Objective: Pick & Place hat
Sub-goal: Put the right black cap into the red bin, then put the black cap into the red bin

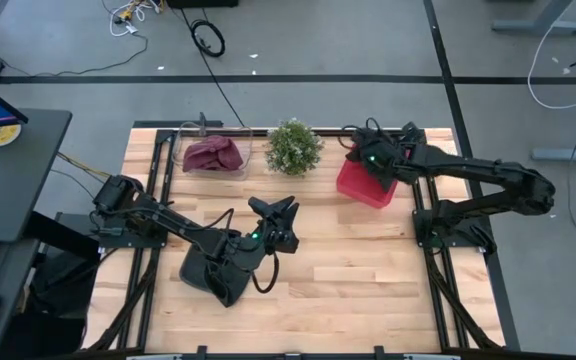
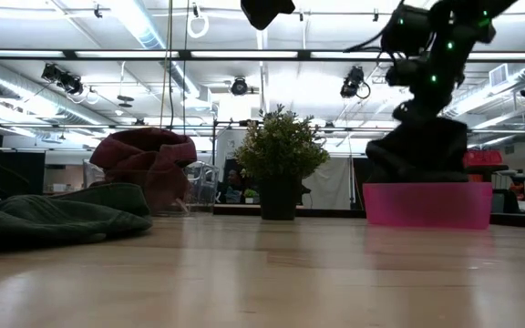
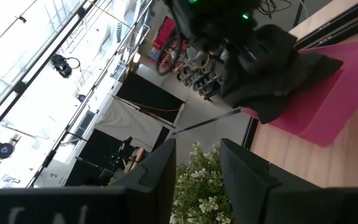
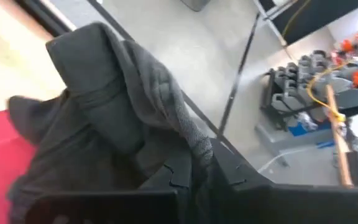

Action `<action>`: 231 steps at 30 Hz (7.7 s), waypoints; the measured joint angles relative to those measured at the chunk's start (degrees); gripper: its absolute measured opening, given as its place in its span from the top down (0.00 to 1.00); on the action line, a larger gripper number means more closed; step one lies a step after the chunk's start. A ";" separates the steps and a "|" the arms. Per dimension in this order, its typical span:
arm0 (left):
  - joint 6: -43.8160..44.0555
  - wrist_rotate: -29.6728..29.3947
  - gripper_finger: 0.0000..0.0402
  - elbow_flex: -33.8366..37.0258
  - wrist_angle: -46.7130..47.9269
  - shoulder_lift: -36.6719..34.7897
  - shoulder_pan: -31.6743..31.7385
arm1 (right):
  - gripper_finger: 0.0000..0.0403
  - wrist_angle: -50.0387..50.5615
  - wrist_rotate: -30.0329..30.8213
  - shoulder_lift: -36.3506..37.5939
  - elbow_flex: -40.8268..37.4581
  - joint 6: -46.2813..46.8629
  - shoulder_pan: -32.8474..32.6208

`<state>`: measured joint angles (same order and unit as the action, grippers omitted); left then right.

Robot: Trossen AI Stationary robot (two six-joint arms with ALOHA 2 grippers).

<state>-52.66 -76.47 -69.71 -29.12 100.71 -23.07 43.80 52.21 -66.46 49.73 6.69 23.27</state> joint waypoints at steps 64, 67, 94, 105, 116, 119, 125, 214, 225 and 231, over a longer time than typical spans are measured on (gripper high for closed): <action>4.84 -9.65 0.68 -0.02 8.27 0.02 -1.65 | 0.13 3.92 -26.54 1.02 -0.62 7.48 0.82; 9.53 -10.80 0.68 -0.02 11.32 0.02 -3.16 | 0.18 3.65 -26.92 2.89 0.07 10.25 -3.47; 69.72 55.12 0.92 -4.33 80.62 -0.35 -1.48 | 0.44 -24.77 -27.65 5.92 -11.32 23.72 -33.51; 66.97 63.96 0.67 -3.37 90.58 -0.33 8.87 | 0.44 -32.03 -30.85 5.92 -14.62 23.94 -33.51; 59.68 75.19 0.39 -3.37 90.69 -0.33 15.17 | 0.44 -32.24 -30.85 5.92 -14.62 23.30 -33.51; 60.90 75.30 0.35 -3.37 90.66 -0.33 16.28 | 0.44 -32.25 -30.86 5.92 -14.62 22.90 -33.51; 65.36 74.73 0.28 -2.90 89.41 -0.33 17.68 | 0.44 -32.24 -30.87 5.92 -14.62 22.86 -33.51; 58.82 43.91 0.96 -33.48 88.33 -0.28 8.46 | 0.42 -68.21 -42.34 -6.11 -14.64 16.79 -33.75; 57.40 43.92 0.93 -33.48 86.04 -0.28 8.19 | 0.94 -68.05 -39.64 -6.14 -14.64 16.36 -33.70; 57.53 43.09 0.82 -33.48 85.92 -0.28 6.84 | 0.96 -61.15 -32.18 -5.82 -14.64 16.37 -33.70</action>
<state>4.86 -33.37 -103.20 56.80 100.42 -16.23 -17.35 20.03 -72.27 35.09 23.06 -10.44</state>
